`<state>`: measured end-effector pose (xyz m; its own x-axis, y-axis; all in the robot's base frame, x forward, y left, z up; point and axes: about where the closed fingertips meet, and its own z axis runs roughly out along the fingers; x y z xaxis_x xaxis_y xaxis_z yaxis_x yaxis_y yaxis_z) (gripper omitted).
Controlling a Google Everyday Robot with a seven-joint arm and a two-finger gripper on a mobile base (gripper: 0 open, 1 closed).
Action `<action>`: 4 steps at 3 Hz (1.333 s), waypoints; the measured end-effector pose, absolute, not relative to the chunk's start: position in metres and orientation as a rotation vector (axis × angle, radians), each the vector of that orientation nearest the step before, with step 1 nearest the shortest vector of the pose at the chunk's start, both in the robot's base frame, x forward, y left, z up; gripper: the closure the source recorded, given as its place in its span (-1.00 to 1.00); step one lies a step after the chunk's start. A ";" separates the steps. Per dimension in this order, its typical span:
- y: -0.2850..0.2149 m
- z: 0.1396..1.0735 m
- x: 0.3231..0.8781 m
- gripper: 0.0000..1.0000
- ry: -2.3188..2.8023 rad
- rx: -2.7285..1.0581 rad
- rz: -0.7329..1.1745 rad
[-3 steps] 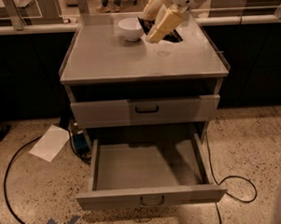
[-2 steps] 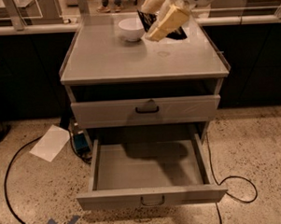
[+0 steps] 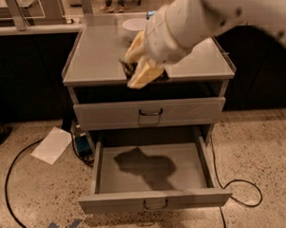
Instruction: Place rxbar chocolate into middle drawer
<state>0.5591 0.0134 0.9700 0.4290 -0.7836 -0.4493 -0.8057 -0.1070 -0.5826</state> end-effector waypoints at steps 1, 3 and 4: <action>0.044 0.823 0.562 1.00 1.470 -2.027 0.167; 0.046 0.774 0.543 1.00 1.505 -2.102 0.227; 0.049 0.750 0.532 1.00 1.522 -2.123 0.257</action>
Offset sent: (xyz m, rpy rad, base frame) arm 0.0051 0.0275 -0.1261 -0.0854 0.1598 0.0278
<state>0.5317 0.0495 0.7497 0.3536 -0.8283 -0.4345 -0.9251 -0.2409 -0.2935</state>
